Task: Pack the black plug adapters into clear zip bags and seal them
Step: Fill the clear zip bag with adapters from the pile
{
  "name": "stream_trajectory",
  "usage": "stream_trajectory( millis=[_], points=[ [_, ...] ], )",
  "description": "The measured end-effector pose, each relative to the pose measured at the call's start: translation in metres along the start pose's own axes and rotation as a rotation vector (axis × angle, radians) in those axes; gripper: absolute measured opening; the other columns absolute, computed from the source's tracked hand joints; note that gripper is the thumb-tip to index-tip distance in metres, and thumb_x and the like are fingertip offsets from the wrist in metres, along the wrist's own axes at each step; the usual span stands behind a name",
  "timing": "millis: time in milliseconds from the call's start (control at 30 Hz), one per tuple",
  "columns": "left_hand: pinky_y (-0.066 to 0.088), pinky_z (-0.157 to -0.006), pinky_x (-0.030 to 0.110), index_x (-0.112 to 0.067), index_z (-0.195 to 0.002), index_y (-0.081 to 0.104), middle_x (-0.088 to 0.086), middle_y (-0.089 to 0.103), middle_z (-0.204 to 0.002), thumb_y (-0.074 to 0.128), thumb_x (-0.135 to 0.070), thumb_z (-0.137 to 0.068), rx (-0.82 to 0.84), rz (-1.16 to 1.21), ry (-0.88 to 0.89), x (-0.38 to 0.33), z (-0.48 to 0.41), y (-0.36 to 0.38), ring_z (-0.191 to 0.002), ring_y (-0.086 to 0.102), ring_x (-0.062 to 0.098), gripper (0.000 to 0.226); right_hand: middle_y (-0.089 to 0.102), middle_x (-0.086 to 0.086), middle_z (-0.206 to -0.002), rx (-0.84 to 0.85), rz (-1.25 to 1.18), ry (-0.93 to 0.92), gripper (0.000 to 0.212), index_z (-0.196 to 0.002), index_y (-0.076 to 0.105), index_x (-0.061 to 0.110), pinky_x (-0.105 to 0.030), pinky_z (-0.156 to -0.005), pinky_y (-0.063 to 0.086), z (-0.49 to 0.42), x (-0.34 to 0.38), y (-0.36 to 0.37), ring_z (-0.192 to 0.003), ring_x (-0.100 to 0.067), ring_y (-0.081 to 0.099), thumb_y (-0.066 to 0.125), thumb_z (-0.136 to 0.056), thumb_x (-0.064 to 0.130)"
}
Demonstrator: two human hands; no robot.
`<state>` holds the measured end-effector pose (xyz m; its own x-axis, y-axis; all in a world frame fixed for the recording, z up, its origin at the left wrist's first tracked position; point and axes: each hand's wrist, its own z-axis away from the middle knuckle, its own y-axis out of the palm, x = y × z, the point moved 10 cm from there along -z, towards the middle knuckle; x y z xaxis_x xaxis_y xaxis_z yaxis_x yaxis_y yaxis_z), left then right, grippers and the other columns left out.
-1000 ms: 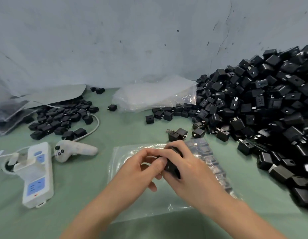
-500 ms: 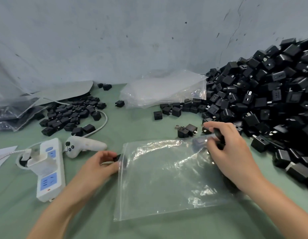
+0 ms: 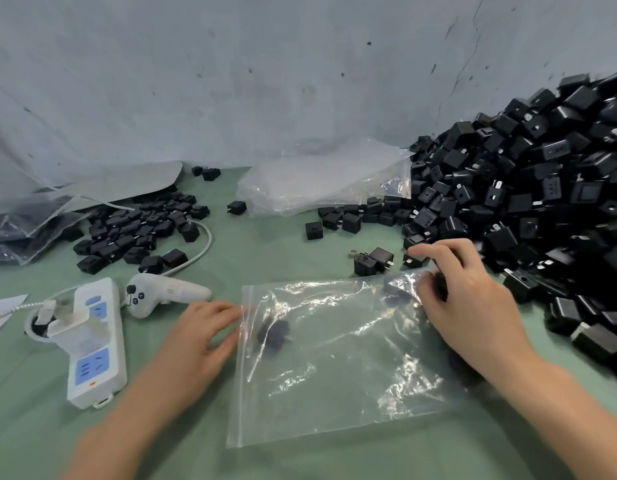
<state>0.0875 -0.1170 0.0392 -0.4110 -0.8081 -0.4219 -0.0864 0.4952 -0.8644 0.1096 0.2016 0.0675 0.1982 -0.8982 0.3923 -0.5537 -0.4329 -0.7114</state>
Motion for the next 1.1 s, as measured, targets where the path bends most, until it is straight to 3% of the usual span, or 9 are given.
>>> stream_trajectory(
  millis=[133, 300, 433, 533, 600, 667, 767, 867, 1100],
  points=[
    [0.034, -0.096, 0.024, -0.037, -0.119, 0.069, -0.03, 0.058, -0.117, 0.045, -0.059, -0.092, 0.084, -0.082, 0.095, -0.012, 0.002, 0.01, -0.109, 0.046, 0.006, 0.042, 0.056, -0.005, -0.113, -0.006, 0.16, -0.044, 0.036, -0.121, 0.064, 0.018, -0.03, -0.034, 0.041, 0.002, -0.003, -0.003, -0.05, -0.017, 0.035, 0.065, -0.087, 0.008],
    [0.037, -0.091, 0.022, -0.047, -0.12, 0.064, -0.027, 0.065, -0.097, 0.059, -0.054, -0.093, 0.083, 0.006, 0.105, -0.017, 0.001, 0.02, -0.108, 0.042, -0.001, 0.029, 0.056, -0.008, -0.114, 0.074, 0.227, 0.016, 0.036, -0.121, 0.065, 0.017, -0.028, -0.038, 0.041, 0.003, -0.013, 0.006, -0.063, -0.018, 0.038, 0.063, -0.087, 0.008],
    [0.04, -0.083, 0.026, -0.04, -0.116, 0.065, -0.026, 0.061, -0.1, 0.048, -0.052, -0.094, 0.087, -0.145, 0.233, -0.042, -0.002, 0.029, -0.095, 0.045, 0.004, 0.031, 0.053, -0.002, -0.114, 0.141, 0.223, 0.062, 0.03, -0.121, 0.063, 0.021, -0.028, -0.045, 0.039, 0.003, -0.022, 0.015, -0.064, -0.017, 0.041, 0.06, -0.092, 0.014],
    [0.047, -0.077, 0.016, -0.031, -0.113, 0.069, -0.02, 0.061, -0.087, 0.058, -0.045, -0.09, 0.054, -0.098, 0.313, -0.068, -0.011, 0.029, -0.085, 0.049, 0.002, 0.029, 0.052, 0.002, -0.115, 0.169, 0.237, 0.094, 0.027, -0.12, 0.063, 0.026, -0.029, -0.046, 0.039, 0.003, -0.027, 0.018, -0.062, -0.016, 0.04, 0.058, -0.094, 0.018],
    [0.045, -0.078, 0.003, -0.032, -0.114, 0.066, -0.016, 0.066, -0.091, 0.063, -0.04, -0.091, 0.103, 0.046, 0.271, -0.072, -0.019, 0.037, -0.089, 0.055, 0.0, 0.025, 0.051, 0.003, -0.115, 0.182, 0.235, 0.112, 0.025, -0.119, 0.063, 0.029, -0.03, -0.048, 0.042, 0.004, -0.03, 0.02, -0.061, -0.016, 0.041, 0.056, -0.096, 0.021],
    [0.042, -0.091, 0.005, -0.032, -0.125, 0.064, -0.029, 0.066, -0.106, 0.068, -0.031, -0.092, 0.161, 0.195, 0.208, -0.071, -0.024, 0.049, -0.104, 0.056, -0.012, 0.034, 0.05, 0.004, -0.115, 0.193, 0.231, 0.124, 0.025, -0.117, 0.063, 0.032, -0.031, -0.05, 0.043, 0.003, -0.032, 0.02, -0.06, -0.016, 0.041, 0.053, -0.096, 0.023],
    [0.024, -0.09, -0.009, -0.035, -0.131, 0.057, -0.045, 0.054, -0.116, 0.062, -0.039, -0.092, 0.186, 0.133, 0.266, -0.083, -0.03, 0.063, -0.106, 0.034, -0.037, 0.04, 0.049, 0.006, -0.115, 0.22, 0.245, 0.138, 0.022, -0.113, 0.062, 0.035, -0.03, -0.051, 0.043, 0.003, -0.034, 0.023, -0.06, -0.013, 0.04, 0.049, -0.098, 0.026],
    [0.03, -0.094, 0.001, -0.05, -0.139, 0.041, -0.035, 0.048, -0.114, 0.051, -0.052, -0.094, 0.275, 0.045, 0.249, -0.087, -0.042, 0.082, -0.105, 0.038, -0.025, 0.046, 0.049, 0.007, -0.116, 0.236, 0.246, 0.131, 0.02, -0.108, 0.062, 0.036, -0.028, -0.05, 0.04, 0.002, -0.034, 0.025, -0.057, -0.006, 0.036, 0.048, -0.098, 0.027],
    [0.038, -0.08, 0.008, -0.03, -0.132, 0.054, -0.015, 0.054, -0.1, 0.057, -0.037, -0.098, 0.45, 0.061, 0.287, -0.115, -0.073, 0.106, -0.085, 0.05, -0.007, 0.035, 0.047, 0.007, -0.115, 0.257, 0.248, 0.128, 0.02, -0.108, 0.063, 0.036, -0.028, -0.051, 0.038, 0.002, -0.037, 0.029, -0.069, -0.015, 0.045, 0.046, -0.1, 0.028]
  ],
)
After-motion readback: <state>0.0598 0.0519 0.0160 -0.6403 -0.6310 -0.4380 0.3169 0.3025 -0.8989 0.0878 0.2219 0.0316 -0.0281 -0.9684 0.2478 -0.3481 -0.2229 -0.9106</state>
